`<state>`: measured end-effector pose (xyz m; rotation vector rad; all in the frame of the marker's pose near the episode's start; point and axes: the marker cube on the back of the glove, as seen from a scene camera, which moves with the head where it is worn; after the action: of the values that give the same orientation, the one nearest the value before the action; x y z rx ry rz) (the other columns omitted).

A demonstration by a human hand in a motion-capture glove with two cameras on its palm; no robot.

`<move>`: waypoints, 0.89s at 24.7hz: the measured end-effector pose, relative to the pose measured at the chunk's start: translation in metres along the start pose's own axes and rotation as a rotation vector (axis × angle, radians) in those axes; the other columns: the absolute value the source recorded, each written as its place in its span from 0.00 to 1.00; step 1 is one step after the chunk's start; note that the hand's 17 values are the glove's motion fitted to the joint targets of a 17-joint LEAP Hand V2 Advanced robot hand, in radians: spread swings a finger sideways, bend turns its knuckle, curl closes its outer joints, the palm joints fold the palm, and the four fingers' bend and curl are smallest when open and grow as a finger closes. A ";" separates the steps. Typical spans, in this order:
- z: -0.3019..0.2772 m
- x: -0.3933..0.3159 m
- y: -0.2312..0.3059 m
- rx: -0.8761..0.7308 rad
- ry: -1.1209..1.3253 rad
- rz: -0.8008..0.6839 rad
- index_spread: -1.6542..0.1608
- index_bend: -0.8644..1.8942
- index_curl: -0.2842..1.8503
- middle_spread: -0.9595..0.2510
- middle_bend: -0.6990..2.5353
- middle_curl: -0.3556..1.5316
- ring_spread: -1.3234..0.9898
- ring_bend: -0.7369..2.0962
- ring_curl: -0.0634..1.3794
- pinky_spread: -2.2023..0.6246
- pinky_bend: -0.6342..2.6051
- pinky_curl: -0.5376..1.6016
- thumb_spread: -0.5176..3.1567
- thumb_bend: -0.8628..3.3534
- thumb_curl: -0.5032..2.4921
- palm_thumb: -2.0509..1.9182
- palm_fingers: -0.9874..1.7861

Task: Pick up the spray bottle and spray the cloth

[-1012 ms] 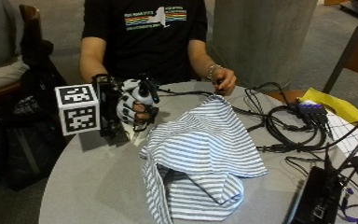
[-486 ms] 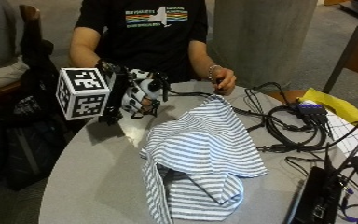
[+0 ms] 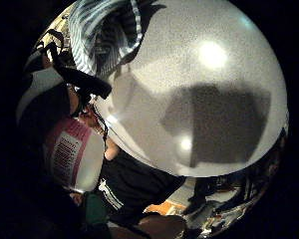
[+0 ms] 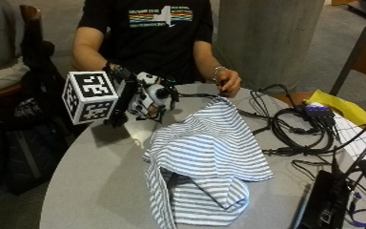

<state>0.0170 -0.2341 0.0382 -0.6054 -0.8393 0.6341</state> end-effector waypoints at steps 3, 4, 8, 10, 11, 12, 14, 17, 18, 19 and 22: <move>0.001 0.002 -0.001 0.008 -0.004 0.005 0.84 0.35 0.27 0.76 0.35 0.46 0.55 0.49 0.35 0.72 0.36 0.44 0.38 0.20 0.34 0.74 0.79; 0.001 0.003 -0.001 0.009 -0.006 0.006 0.84 0.35 0.27 0.76 0.35 0.46 0.55 0.49 0.35 0.72 0.36 0.44 0.38 0.20 0.34 0.74 0.79; 0.001 0.003 -0.001 0.012 -0.007 0.002 0.84 0.35 0.27 0.76 0.35 0.46 0.55 0.49 0.35 0.72 0.36 0.44 0.38 0.20 0.34 0.74 0.79; 0.001 0.003 -0.001 0.014 -0.010 0.000 0.84 0.35 0.27 0.76 0.35 0.46 0.55 0.49 0.35 0.72 0.36 0.44 0.39 0.20 0.33 0.74 0.79; 0.002 0.003 -0.001 0.014 -0.012 0.001 0.84 0.35 0.27 0.76 0.35 0.46 0.55 0.49 0.35 0.72 0.36 0.44 0.39 0.20 0.33 0.74 0.79; 0.002 0.003 -0.002 0.015 -0.014 0.001 0.84 0.35 0.27 0.76 0.35 0.46 0.55 0.49 0.35 0.72 0.36 0.44 0.39 0.20 0.33 0.73 0.79; 0.003 0.004 -0.002 0.016 -0.015 0.002 0.84 0.35 0.27 0.76 0.35 0.46 0.55 0.50 0.35 0.72 0.36 0.44 0.39 0.20 0.33 0.73 0.79; 0.004 0.004 -0.002 0.018 -0.016 0.003 0.84 0.35 0.27 0.76 0.35 0.46 0.55 0.50 0.35 0.72 0.36 0.44 0.39 0.20 0.33 0.73 0.79; 0.005 0.004 -0.002 0.019 -0.017 0.002 0.84 0.35 0.27 0.76 0.35 0.46 0.55 0.50 0.35 0.72 0.36 0.44 0.39 0.20 0.33 0.73 0.79; 0.005 0.004 -0.002 0.019 -0.019 0.001 0.84 0.35 0.27 0.76 0.35 0.46 0.55 0.50 0.35 0.72 0.36 0.44 0.39 0.20 0.33 0.73 0.79; 0.008 0.001 0.000 0.022 -0.027 -0.017 0.84 0.35 0.27 0.76 0.35 0.46 0.55 0.50 0.35 0.72 0.36 0.44 0.39 0.20 0.33 0.73 0.79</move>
<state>0.0114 -0.2315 0.0432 -0.5697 -0.8608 0.6365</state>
